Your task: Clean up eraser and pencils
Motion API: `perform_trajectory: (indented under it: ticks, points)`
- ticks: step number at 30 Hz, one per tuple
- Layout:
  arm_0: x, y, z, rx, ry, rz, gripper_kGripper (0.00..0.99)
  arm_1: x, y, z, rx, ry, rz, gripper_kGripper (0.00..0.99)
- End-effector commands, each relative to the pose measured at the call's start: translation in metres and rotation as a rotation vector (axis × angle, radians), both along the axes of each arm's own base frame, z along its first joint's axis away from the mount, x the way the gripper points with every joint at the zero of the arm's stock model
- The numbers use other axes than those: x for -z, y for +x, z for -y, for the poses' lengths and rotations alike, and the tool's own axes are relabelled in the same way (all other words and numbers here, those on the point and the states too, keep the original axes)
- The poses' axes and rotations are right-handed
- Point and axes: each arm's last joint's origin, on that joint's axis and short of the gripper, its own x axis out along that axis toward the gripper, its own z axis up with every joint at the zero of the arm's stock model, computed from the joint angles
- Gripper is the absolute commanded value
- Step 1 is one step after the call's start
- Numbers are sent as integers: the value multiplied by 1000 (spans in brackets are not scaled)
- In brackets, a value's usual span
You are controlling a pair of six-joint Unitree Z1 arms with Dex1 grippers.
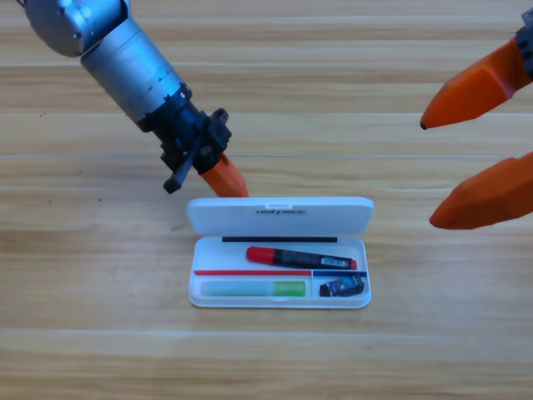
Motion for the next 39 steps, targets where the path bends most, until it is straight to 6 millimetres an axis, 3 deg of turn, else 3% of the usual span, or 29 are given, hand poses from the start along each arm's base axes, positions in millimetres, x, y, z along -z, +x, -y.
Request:
perform_trajectory:
  ticks: [1, 18, 39]
  points:
    - [12, -11, 9, 38, 26, -26, 0, 22, 6, -14, -38, -40, -56, 946]
    - [41, -29, 17, 90, 40, -48, 0, 28, 7, -22, -64, -50, -83, 946]
    - [54, -45, 24, 108, 51, -62, 0, 33, 9, -28, -71, -65, -97, 946]
